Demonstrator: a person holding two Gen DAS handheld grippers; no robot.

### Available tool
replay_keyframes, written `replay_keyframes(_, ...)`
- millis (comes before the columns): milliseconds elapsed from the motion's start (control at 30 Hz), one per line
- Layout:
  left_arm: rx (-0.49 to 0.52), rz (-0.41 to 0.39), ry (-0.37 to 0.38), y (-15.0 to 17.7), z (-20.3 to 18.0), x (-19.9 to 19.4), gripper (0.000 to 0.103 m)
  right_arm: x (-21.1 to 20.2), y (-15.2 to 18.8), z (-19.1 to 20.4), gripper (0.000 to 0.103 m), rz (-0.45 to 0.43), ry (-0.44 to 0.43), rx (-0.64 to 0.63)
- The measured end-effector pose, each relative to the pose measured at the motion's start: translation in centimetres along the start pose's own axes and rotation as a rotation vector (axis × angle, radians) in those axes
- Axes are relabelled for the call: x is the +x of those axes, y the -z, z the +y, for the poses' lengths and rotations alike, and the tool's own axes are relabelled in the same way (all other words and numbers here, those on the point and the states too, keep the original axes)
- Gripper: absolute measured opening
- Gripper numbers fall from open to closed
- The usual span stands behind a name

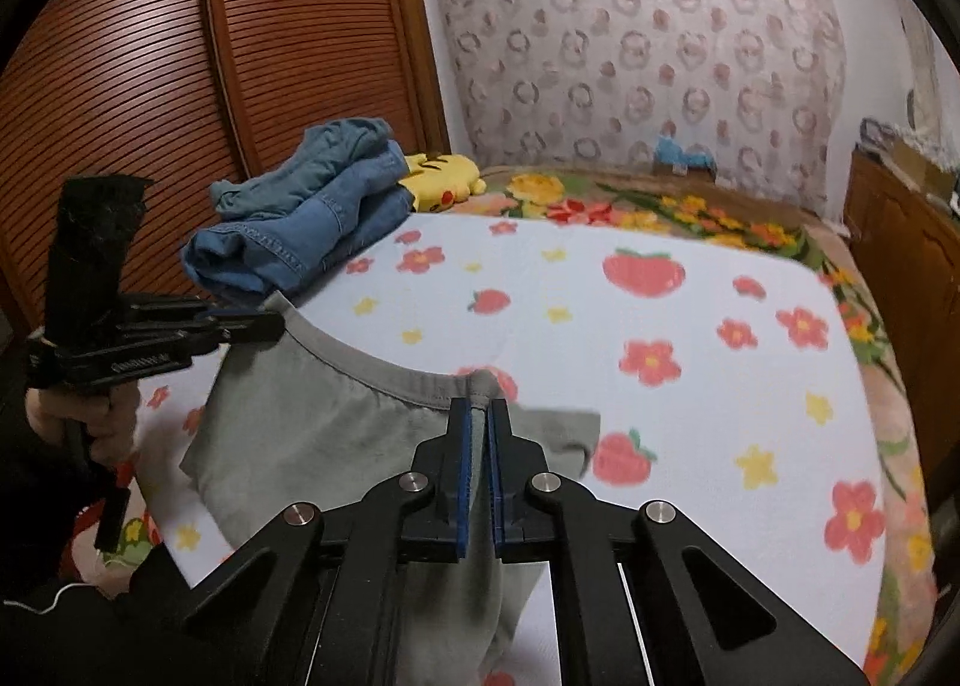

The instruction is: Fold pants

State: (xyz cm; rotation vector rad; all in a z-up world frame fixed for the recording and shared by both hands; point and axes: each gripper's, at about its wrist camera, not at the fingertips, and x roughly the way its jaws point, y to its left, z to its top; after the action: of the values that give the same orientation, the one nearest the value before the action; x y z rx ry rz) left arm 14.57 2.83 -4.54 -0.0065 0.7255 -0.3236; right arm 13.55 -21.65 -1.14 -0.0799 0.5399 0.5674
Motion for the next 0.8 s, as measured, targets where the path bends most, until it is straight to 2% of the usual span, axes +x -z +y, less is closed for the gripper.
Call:
replay_keyframes(100, -0.009, 0.025, -0.015, -0.1, 0.6, 0.9, 0.005, 1.7, 0.1, -0.1, 0.005, 0.039, 0.038, 0.007)
replay_keyframes(233, -0.008, 0.074, -0.036, 0.7, 0.8, 2.3, 0.009, 3.4, 0.8, -0.4, 0.006, 0.078, 0.037, 0.049)
replay_keyframes(333, -0.018, 0.094, -0.066, 1.3, 1.1, 2.6, 0.022, 2.8, 0.7, -0.5, 0.012, 0.070, 0.047, 0.070)
replay_keyframes(400, -0.026, 0.091, -0.087, 1.6, 1.3, 2.2, 0.045, 1.9, 0.6, -0.5, 0.016, 0.058, 0.058, 0.070)
replay_keyframes(433, -0.025, 0.088, -0.082, 1.8, 1.2, 2.0, 0.048, 1.5, 0.6, -0.4, 0.019, 0.050, 0.065, 0.068)
replay_keyframes(600, -0.007, 0.085, -0.076, 3.2, 0.4, 0.4, 0.054, -0.5, 1.9, 0.0, 0.036, 0.044, 0.058, 0.065)
replay_keyframes(800, -0.004, 0.117, -0.074, 4.7, -0.4, 0.6, 0.054, -0.4, 3.4, 0.6, 0.038, 0.107, 0.061, 0.060)
